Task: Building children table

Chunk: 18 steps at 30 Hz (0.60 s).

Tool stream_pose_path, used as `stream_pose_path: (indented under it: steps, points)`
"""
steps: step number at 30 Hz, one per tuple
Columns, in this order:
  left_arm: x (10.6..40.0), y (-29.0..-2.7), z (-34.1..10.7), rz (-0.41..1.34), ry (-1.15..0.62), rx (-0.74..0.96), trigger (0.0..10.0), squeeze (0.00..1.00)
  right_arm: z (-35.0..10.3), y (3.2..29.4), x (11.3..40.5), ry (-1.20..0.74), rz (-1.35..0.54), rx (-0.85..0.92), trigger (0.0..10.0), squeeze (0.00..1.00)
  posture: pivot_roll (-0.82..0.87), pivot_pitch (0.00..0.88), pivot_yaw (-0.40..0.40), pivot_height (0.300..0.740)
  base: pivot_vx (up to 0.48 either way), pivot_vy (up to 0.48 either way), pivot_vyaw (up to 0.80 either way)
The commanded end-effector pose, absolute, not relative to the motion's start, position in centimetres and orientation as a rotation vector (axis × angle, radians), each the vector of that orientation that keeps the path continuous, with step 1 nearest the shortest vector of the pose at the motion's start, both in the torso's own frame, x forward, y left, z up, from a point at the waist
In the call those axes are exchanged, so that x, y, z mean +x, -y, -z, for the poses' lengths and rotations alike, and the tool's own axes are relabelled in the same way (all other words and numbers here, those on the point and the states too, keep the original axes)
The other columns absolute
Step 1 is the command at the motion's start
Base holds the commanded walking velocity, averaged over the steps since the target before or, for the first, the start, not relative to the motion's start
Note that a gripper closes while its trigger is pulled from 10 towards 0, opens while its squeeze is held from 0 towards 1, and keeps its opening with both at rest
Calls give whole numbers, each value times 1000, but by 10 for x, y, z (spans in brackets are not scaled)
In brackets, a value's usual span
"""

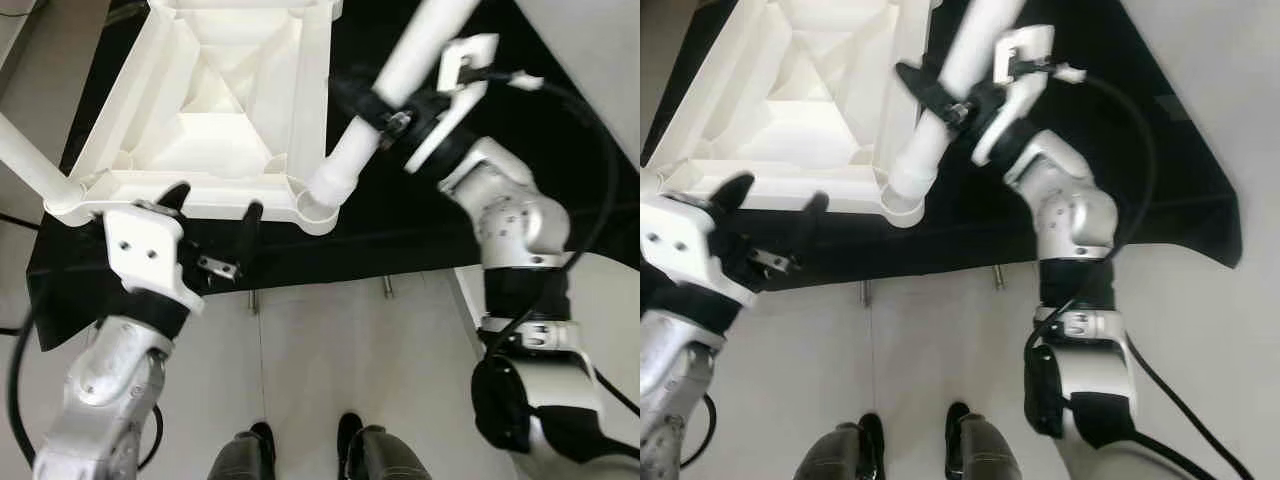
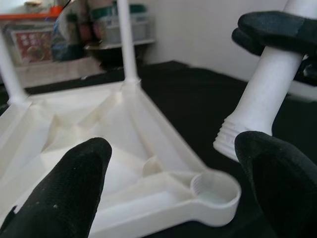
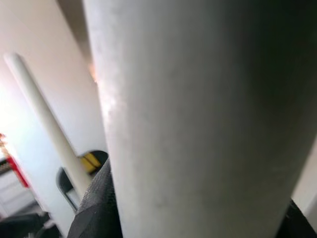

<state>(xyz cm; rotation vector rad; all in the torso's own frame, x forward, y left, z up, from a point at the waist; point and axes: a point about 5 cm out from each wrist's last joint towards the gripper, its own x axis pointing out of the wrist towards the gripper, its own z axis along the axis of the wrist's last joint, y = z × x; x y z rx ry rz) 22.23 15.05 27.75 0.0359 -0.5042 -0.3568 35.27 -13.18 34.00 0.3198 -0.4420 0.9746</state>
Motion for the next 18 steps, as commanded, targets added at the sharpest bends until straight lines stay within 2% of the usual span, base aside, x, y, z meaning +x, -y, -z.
stream_pose_path:
  steps: [1,3,8,13,14,18]
  points:
    - [219,-151,-280,394,503,29,10000,0,-346,129,345,477,-1047,340,10000,0,-17,174,7,740,0,0,0]
    - [220,-151,-285,411,515,15,10000,0,-346,132,342,472,-1075,352,10000,0,-22,171,12,740,0,0,0]
    - [222,-151,-291,459,509,-71,10000,0,-303,139,330,273,-1151,-54,10000,0,-31,153,15,740,0,0,0]
    - [219,-149,-292,516,502,-120,10000,0,-286,147,323,182,-1199,-153,10000,0,-35,146,16,740,0,0,0]
    - [210,-142,-294,640,510,-193,10000,0,-267,154,317,64,-1209,-228,10000,0,-41,142,17,740,0,0,0]
    - [201,-135,-296,746,520,-257,10000,0,-254,148,313,9,-1224,-260,10000,0,-48,133,22,740,0,0,0]
